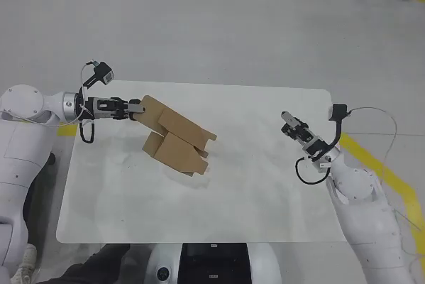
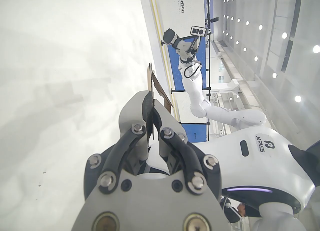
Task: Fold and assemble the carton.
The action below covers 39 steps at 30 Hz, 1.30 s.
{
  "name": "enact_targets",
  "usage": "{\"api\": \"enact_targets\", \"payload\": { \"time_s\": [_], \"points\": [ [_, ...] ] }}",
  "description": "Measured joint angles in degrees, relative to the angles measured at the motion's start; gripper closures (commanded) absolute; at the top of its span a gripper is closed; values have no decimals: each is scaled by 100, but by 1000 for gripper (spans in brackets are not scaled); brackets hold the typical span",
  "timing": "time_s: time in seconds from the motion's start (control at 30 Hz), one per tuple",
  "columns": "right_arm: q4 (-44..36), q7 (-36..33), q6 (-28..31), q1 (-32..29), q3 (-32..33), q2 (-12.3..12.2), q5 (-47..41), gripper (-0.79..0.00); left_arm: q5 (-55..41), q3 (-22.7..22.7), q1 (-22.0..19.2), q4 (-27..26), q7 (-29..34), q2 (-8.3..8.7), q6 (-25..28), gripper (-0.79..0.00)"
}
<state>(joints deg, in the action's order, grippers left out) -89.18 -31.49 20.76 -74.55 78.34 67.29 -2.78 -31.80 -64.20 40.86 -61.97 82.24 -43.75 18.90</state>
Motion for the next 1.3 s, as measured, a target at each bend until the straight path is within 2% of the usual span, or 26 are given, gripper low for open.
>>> {"api": "enact_targets", "payload": {
  "time_s": [0.27, 0.57, 0.73, 1.2, 1.3],
  "points": [
    [-23, -1255, -37, 101, -702, 61, -913, -785, 0, 0, 0, 0, 0, 0, 0, 0],
    [-134, -2443, -635, 308, -1248, 122, -2181, -785, 0, 0, 0, 0, 0, 0, 0, 0],
    [26, -2454, -595, 431, -1557, 192, -2434, -785, 0, 0, 0, 0, 0, 0, 0, 0],
    [596, -2239, 238, 762, -2269, 413, -2696, -785, 0, 0, 0, 0, 0, 0, 0, 0],
    [686, -2197, 499, 792, -2331, 451, -2801, -717, 0, 0, 0, 0, 0, 0, 0, 0]
  ]
}}
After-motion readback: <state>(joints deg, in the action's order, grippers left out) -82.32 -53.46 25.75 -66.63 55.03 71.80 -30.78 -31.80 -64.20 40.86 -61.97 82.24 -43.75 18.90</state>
